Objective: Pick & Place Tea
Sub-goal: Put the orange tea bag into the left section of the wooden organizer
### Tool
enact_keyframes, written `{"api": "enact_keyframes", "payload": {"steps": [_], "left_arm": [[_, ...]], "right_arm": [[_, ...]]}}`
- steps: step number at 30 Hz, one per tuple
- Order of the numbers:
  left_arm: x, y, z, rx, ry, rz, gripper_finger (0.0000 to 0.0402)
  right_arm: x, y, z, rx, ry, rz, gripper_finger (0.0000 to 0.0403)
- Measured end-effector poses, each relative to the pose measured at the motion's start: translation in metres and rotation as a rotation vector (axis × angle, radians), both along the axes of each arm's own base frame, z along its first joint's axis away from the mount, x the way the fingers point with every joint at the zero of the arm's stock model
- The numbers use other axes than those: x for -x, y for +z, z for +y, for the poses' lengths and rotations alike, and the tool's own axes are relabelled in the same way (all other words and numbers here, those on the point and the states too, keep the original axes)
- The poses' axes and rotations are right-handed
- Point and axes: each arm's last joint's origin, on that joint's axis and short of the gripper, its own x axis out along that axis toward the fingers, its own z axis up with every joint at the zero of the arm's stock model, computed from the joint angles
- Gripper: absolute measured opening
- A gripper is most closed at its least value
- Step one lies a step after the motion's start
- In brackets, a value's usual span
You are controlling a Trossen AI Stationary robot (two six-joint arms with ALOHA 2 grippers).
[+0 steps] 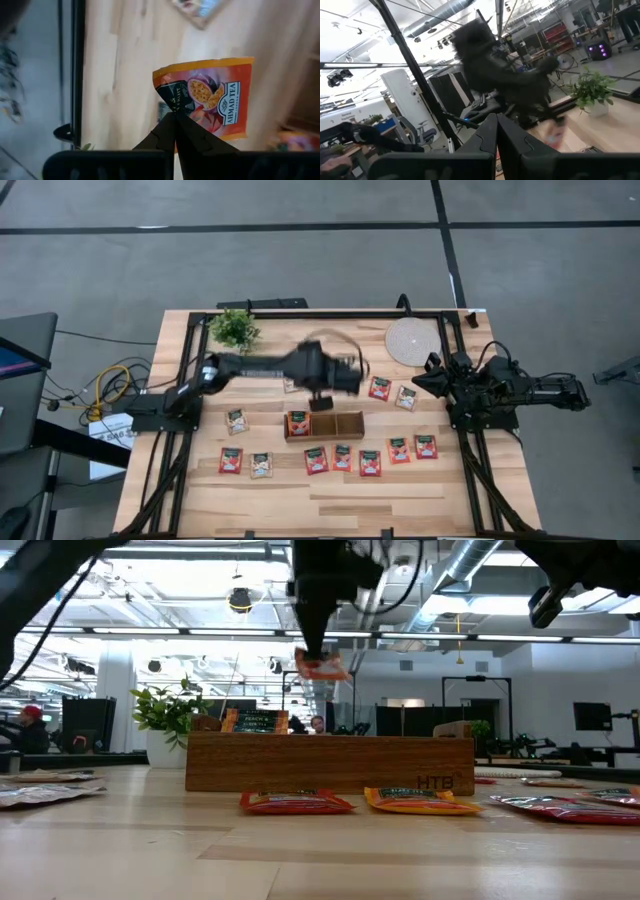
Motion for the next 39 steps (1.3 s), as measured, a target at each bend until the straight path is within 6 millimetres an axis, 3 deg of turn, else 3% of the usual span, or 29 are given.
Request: {"api": "enact_keyframes", "payload": {"steps": [12, 19, 27, 39], "left_arm": [[0.016, -0.003, -0.110, -0.048, -0.090, -0.104, 0.0000], [0.041, -0.033, -0.164, -0.100, -0.155, -0.049, 0.0000], [0.057, -0.068, -0.169, -0.205, -0.137, 0.028, 0.0000], [0.058, -0.084, -0.155, -0.297, -0.149, 0.083, 0.0000]], "right_arm": [[0.000, 0.000, 0.000, 0.002, 0.007, 0.000, 0.0000], [0.000, 0.000, 0.000, 0.002, 0.008, 0.000, 0.0000], [0.000, 0.000, 0.000, 0.004, 0.016, 0.000, 0.0000], [0.000, 0.000, 0.001, 0.004, 0.017, 0.002, 0.0000]]}}
